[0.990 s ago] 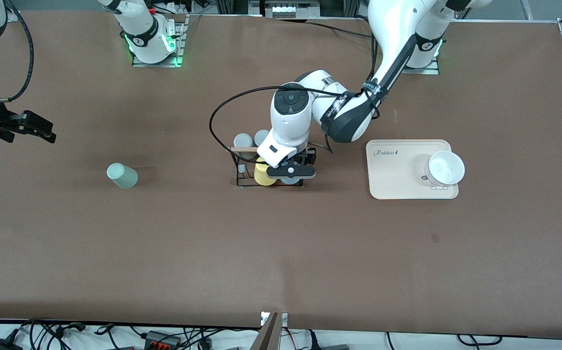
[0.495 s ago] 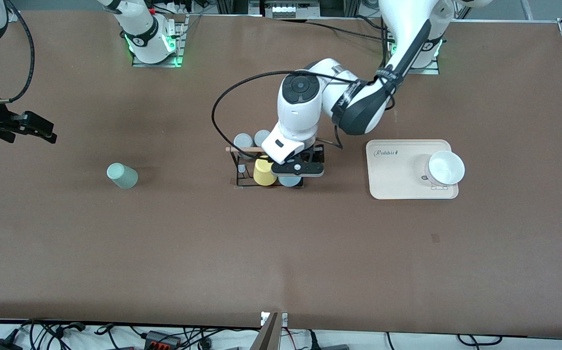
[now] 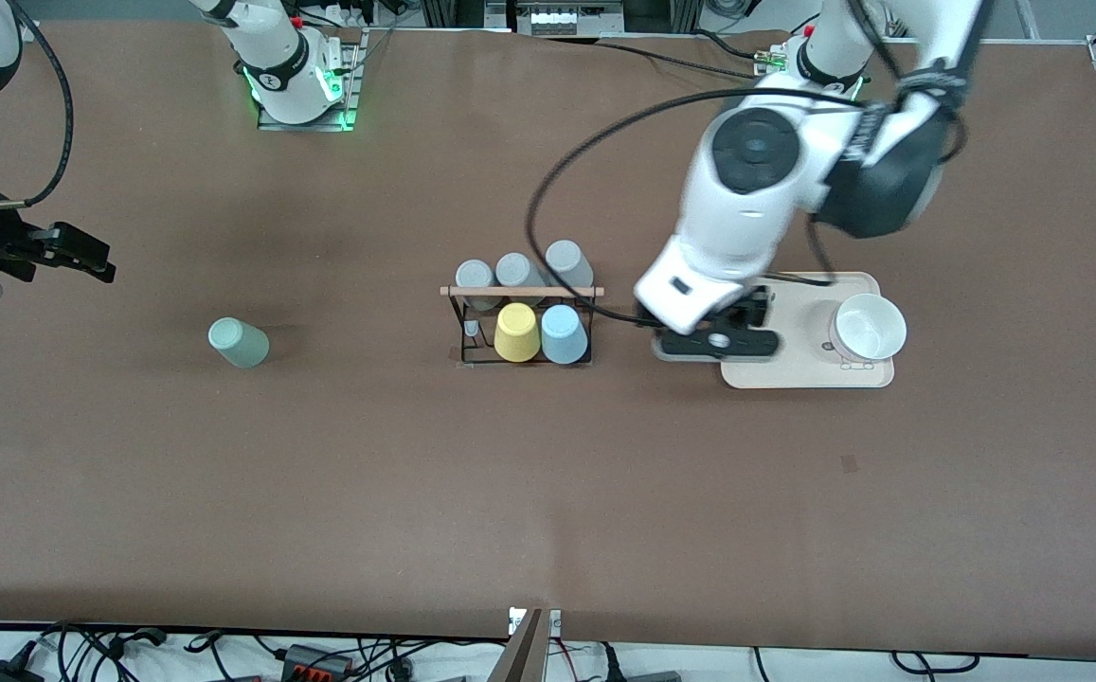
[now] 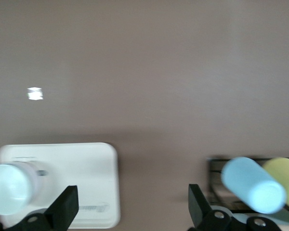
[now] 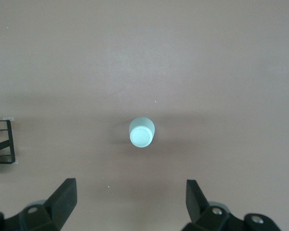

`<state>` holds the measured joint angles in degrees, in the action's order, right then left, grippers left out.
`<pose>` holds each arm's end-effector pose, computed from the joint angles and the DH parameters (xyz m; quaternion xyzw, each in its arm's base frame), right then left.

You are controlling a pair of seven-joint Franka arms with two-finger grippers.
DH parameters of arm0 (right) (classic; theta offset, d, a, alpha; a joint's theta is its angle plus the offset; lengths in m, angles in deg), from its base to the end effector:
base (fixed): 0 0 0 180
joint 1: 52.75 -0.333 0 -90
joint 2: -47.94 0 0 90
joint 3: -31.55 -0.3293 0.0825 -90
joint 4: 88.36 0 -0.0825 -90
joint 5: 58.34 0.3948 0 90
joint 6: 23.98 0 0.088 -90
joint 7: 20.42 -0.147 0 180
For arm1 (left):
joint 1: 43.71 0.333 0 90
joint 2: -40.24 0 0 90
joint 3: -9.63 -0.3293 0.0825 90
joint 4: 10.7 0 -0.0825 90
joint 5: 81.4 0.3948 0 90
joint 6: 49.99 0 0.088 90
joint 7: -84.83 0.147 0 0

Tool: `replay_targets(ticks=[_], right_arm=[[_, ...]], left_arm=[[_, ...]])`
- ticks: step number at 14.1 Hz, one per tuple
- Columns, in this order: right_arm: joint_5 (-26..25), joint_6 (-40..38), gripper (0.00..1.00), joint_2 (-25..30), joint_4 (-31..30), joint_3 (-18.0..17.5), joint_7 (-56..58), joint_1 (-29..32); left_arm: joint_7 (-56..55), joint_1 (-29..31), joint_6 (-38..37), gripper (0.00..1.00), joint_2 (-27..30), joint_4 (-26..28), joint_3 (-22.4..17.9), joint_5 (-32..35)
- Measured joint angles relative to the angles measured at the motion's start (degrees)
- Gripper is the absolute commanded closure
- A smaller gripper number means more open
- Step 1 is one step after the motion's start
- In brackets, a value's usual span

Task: Hang scattered cups on rack with three cups
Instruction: 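Open the left gripper and withdraw it while the right gripper reaches the teal cup, then grasp the pale teal cup with the right gripper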

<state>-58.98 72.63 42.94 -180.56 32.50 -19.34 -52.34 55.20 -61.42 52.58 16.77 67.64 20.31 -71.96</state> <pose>0.5992 -0.0154 0.5383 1.0000 -0.0017 -0.0053 0.0062 0.6343 -0.2968 0.4606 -0.9990 -0.0016 -0.0300 0.0333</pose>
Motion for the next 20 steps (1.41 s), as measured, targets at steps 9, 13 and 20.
replay_targets(ticks=[9, 13, 20], right_arm=[[0.0, -0.1, 0.0, -1.5, -0.3, -0.1, 0.0, -0.1], [-0.1, 0.5, 0.0, -6.5, -0.4, 0.0, 0.0, -0.4], [-1.3, 16.0, 0.0, -12.3, -10.1, 0.0, 0.0, -0.4]], left_arm=[[19.4, 20.8, -18.6, 0.0, 11.3, -0.2, -0.8, -12.2], [24.2, 16.7, -16.4, 0.0, 18.4, 6.7, -8.7, -11.0], [25.9, 14.7, -12.9, 0.0, 24.0, 14.9, -10.5, -8.2]])
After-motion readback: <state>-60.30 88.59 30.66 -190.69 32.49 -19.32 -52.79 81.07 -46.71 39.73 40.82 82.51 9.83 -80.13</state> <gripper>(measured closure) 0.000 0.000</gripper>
